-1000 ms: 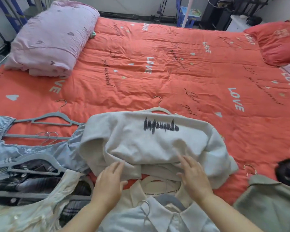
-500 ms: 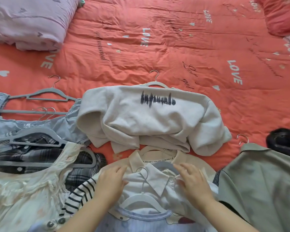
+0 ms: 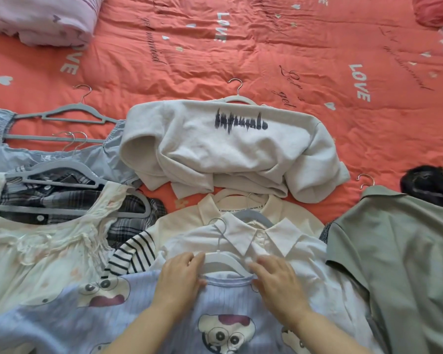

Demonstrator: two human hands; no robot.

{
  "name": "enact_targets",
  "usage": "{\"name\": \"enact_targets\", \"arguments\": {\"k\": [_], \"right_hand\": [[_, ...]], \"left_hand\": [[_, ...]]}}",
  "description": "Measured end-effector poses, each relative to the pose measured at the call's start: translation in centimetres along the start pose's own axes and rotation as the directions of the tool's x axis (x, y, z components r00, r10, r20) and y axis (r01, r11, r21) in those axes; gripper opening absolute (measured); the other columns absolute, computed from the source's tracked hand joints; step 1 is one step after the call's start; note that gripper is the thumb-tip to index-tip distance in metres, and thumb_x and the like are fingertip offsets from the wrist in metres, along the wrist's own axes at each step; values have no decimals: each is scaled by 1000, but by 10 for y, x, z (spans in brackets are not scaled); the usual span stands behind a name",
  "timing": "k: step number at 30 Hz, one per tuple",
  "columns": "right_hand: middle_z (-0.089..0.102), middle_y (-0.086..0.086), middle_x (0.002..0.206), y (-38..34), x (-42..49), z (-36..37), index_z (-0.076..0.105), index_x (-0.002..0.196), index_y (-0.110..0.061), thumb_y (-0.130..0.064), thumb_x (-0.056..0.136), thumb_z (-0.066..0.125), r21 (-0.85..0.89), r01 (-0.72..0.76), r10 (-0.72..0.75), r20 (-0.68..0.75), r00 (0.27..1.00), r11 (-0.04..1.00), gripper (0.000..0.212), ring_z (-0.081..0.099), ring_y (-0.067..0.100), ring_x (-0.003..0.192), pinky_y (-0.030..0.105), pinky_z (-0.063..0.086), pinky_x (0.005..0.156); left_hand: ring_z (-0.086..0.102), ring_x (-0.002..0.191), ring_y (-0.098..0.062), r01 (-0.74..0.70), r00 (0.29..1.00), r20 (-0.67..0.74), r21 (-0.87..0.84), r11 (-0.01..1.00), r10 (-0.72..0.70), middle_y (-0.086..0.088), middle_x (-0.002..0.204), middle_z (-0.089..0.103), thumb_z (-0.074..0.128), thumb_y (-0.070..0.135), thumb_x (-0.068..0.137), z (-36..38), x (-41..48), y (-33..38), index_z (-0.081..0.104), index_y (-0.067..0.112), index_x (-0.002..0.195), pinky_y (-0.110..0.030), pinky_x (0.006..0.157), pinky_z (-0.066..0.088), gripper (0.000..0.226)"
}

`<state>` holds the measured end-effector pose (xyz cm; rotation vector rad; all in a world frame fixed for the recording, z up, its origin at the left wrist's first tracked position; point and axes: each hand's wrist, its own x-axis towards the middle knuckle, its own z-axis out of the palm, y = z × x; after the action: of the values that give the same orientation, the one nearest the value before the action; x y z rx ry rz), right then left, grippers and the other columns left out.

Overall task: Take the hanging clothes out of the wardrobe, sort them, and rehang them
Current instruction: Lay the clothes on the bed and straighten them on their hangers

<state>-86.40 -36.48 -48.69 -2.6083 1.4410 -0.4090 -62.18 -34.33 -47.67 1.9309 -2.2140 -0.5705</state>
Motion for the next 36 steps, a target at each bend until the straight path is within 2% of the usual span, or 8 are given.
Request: {"name": "enact_targets", "arguments": {"k": [4, 10, 14, 18, 25, 30, 33, 36], "right_hand": [[63, -9, 87, -13, -19, 4, 48, 103, -29, -32, 68, 54, -34, -58, 59, 43, 997, 998, 36, 54, 12, 83, 24, 32, 76], [63, -11, 85, -21, -16, -13, 50, 112, -24, -32, 41, 90, -34, -99, 103, 158, 982, 995, 83, 53, 9, 83, 26, 32, 80], [58, -12, 71, -30, -16, -43, 46, 110, -26, -26, 47, 92, 32, -74, 69, 138, 988, 997, 77, 57, 10, 62, 22, 40, 72], [56, -13, 70, -46, -14, -83, 48, 107, -28, -20, 49, 92, 74, -87, 80, 96, 992, 993, 73, 56, 10, 57, 21, 43, 52], [59, -14, 75, -83, -23, -157, 48, 110, -30, -22, 53, 90, 73, -54, 50, 54, 997, 996, 71, 56, 8, 57, 20, 43, 47], [60, -14, 71, -120, -34, -200, 49, 104, -30, -22, 34, 95, 74, 8, -6, -30, 1000, 997, 84, 52, 5, 48, 12, 26, 46], [60, -11, 68, -144, -39, -217, 49, 103, -30, -18, 35, 95, 59, 39, -35, -78, 996, 998, 84, 52, 9, 44, 16, 31, 39], [63, -11, 71, -174, -41, -227, 49, 104, -31, -12, 40, 94, 79, 50, -41, -105, 994, 996, 81, 54, 11, 44, 22, 40, 36]], "left_hand": [[57, 53, -13, 2, 997, -72, 40, 999, 1, 11, 60, 57, 91, 28, 38, -2, -14, -7, 60, 23, 80, -25, 53, 46, 52], [57, 59, -15, -19, 965, -261, -110, 994, -11, 10, 69, 61, 42, 27, 73, -24, -21, 4, 45, 29, 93, -23, 66, 37, 21], [56, 56, -17, -54, 952, -305, -147, 988, 6, 11, 73, 62, 57, 18, 72, -52, -36, 14, 55, 29, 94, -24, 54, 36, 25], [56, 55, -17, -91, 945, -324, -147, 985, 39, 9, 74, 61, 52, 25, 76, -88, -48, 24, 54, 30, 98, -28, 51, 40, 22], [57, 57, -16, -108, 943, -326, -108, 988, 67, 4, 74, 62, 80, 8, 65, -145, -89, 40, 68, 13, 104, -29, 50, 44, 41], [53, 67, -8, -58, 950, -310, -35, 998, 44, 14, 77, 61, 83, 29, 64, -176, -138, 32, 59, 26, 119, -24, 64, 40, 60], [55, 66, -6, -35, 942, -335, -8, 999, 30, 18, 74, 62, 72, 39, 72, -198, -172, 24, 49, 35, 124, -28, 68, 36, 57], [46, 56, -5, -79, 929, -365, -57, 995, 53, 13, 63, 57, 80, 26, 67, -220, -203, 16, 47, 36, 126, -24, 60, 35, 69]]}}
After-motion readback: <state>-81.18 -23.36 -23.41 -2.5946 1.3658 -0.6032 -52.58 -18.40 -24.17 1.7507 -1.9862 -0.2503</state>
